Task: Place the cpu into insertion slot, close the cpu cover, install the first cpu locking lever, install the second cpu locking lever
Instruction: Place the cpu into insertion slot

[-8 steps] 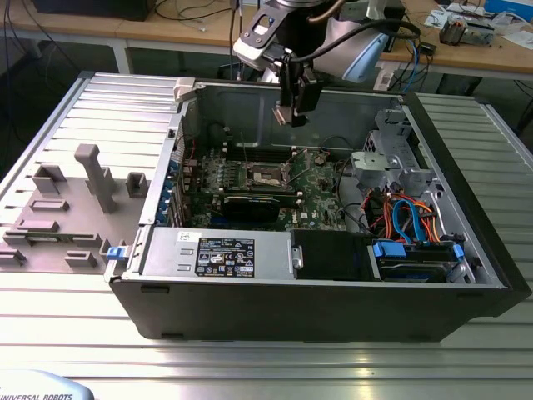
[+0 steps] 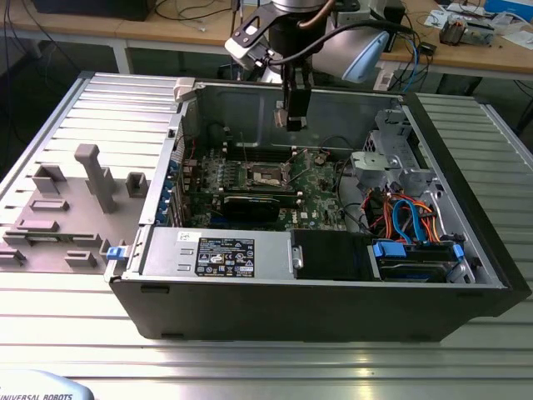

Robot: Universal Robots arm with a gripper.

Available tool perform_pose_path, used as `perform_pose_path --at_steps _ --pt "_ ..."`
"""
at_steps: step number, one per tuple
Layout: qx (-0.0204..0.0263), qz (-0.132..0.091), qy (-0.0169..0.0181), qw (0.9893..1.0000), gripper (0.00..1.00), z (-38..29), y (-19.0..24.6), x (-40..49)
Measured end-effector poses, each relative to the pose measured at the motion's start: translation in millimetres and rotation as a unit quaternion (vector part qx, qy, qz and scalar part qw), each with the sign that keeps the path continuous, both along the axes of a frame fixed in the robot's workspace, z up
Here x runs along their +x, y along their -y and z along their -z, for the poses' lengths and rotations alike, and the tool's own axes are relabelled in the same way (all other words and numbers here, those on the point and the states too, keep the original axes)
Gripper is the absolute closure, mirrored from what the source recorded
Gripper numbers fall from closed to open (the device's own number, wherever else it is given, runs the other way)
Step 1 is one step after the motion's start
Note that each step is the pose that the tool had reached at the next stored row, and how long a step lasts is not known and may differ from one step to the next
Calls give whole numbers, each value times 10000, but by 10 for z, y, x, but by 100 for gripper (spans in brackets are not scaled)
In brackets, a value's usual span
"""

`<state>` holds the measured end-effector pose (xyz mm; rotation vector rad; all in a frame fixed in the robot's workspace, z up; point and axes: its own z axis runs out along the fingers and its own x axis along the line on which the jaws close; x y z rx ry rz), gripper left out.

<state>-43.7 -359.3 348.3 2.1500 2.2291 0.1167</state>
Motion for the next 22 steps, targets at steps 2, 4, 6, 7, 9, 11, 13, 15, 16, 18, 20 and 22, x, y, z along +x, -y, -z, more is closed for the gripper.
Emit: perform_pose_path --at_steps 2,4,6,7,9,11,13,15,16,18,20,22 --pt "0 13 0 10000 46 1 0 0" --pt "0 14 0 10000 46 1 0 0" --pt "0 14 0 10000 46 1 0 0" --pt "0 15 0 10000 46 1 0 0" --pt "0 19 0 10000 46 1 0 0" --pt "1 52 1 10000 46 4 -1 0" --pt "0 168 0 9999 46 10 -1 -4" --pt "0 255 0 9997 46 17 -1 -7" --pt "0 289 0 9996 46 22 0 -7" --pt "0 360 1 9994 46 37 -1 -9" --pt "1 418 0 9991 46 52 -1 -9" --pt "0 458 0 9989 46 66 -1 -10"
